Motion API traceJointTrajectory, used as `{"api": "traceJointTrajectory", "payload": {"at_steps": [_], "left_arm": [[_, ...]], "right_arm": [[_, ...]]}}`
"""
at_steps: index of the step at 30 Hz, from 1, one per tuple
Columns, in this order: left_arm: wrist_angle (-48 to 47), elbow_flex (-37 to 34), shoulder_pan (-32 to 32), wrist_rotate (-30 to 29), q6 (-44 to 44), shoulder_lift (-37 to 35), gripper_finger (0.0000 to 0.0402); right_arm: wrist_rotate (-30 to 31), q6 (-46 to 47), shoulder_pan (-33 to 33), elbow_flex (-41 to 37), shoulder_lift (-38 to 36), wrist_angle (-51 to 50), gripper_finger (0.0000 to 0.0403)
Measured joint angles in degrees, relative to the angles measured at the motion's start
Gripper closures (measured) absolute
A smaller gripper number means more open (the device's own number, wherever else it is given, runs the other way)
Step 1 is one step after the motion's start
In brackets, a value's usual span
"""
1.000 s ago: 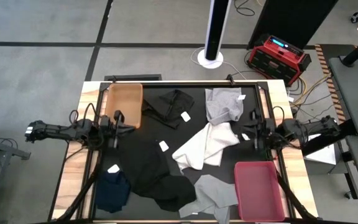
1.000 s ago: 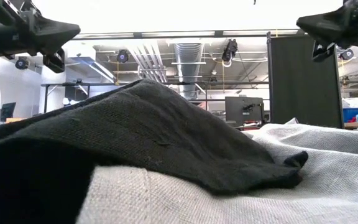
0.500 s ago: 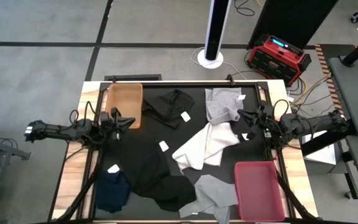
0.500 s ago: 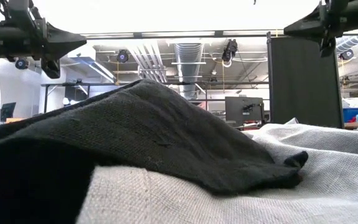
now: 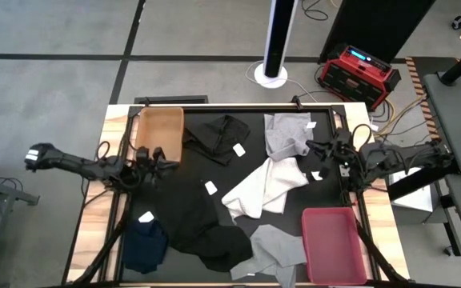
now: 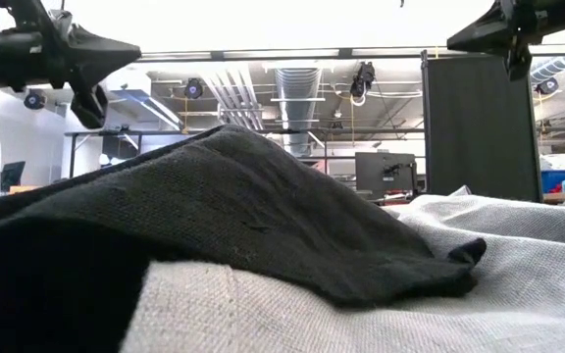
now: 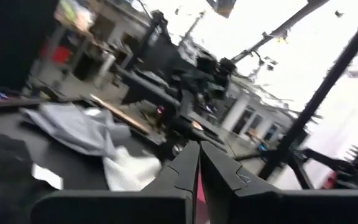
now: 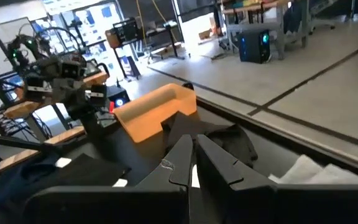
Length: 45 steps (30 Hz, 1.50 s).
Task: Sort towels by color in basket
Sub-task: Put the bottom black towel into the orange bin
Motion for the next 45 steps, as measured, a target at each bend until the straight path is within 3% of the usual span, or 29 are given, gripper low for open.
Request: {"api": "traceJointTrajectory", "payload": {"at_steps": [6, 10, 14, 19, 21, 24, 29, 37, 45], "left_arm": [[-1.8, 6.7, -6.3, 0.0, -3.2, 8.0, 0.0402], [-10.0, 13.0, -9.8, -1.7, -3.9, 13.0, 0.0402], [-24.0, 19.3, -11.8, -3.7, -12.0, 17.7, 0.0402], [-50.7, 29.7, -13.5, -3.9, -26.1, 23.9, 0.0402], [-60.1, 33.2, -13.7, -2.2, -31.8, 27.0, 0.0402], [-68.1, 36.9, -13.6, 5.1, -36.1, 32.3, 0.0402], [-70.3, 41.0, -13.7, 11.7, -35.7, 41.0, 0.0402], [-75.7, 46.7, -13.6, 10.5, -32.1, 48.6, 0.0402], [-77.3, 49.2, -13.5, 10.0, -29.1, 49.6, 0.0402]], "right_arm": [[-4.8, 1.3, 0.0, -0.1, 1.6, 0.0, 0.039], [-8.6, 1.4, 0.0, -0.1, 2.5, 0.0, 0.039], [-10.1, 1.4, 0.0, -0.1, 2.6, 0.0, 0.039], [-10.1, 1.3, 0.0, -0.1, 2.6, 0.0, 0.039], [-10.0, 0.9, 0.0, -0.1, 2.6, 0.0, 0.039], [-9.9, 0.9, 0.0, -0.1, 2.6, 0.0, 0.039], [-9.9, 0.9, 0.0, -0.1, 2.6, 0.0, 0.039], [-8.2, 3.3, 0.0, 0.5, 2.6, -5.5, 0.039], [-4.6, 10.6, 0.0, 0.5, 2.6, -14.0, 0.039]]}}
